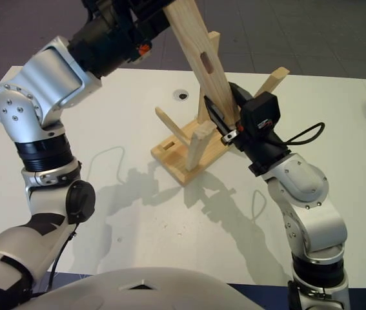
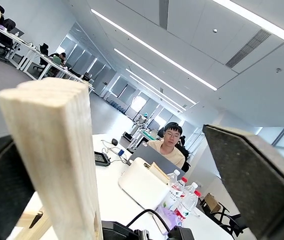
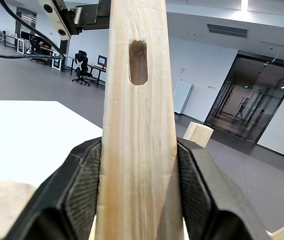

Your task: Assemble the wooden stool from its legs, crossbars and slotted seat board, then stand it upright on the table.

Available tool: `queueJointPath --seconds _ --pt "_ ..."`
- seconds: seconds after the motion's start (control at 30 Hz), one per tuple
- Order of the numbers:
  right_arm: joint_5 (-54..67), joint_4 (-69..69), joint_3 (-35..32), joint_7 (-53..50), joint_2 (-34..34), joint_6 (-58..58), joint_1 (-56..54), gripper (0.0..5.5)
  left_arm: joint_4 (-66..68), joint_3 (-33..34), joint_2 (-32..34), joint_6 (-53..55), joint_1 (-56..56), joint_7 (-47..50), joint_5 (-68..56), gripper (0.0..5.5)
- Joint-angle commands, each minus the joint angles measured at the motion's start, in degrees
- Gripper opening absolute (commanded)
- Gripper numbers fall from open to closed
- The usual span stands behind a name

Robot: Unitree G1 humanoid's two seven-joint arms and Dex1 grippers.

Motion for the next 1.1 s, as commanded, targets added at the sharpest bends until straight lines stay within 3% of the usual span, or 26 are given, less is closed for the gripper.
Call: queueJointPath --seconds 0.03,0.73,0.9,0.93,1.1 --pt "0.5 -1.1 0.1 1.0 -0.6 1.7 0.2 2.06 -1.5 -0.8 0.4 -1.0 0.5 0.7 -0.4 4.72" --pt "-0.7 -1.8 0.0 1.5 -0.6 2.8 0.3 2.06 -5.4 -6.4 4.0 -3.1 3.6 -4.7 10.8 1.1" --pt "-1.3 -1.6 -0.1 1.4 -0.6 2.7 0.6 2.06 -5.1 -6.7 3.7 -3.7 4.1 -6.1 13.6 1.05" --pt "-1.5 -1.5 -0.2 1.1 -0.5 2.7 0.6 2.43 -4.8 -6.6 3.6 -3.9 4.2 -6.2 14.1 1.04" --pt "0.3 -0.5 -2.9 -0.3 1.8 2.8 0.0 3.24 -0.7 -1.9 2.8 -7.3 2.0 -4.8 14.4 1.04"
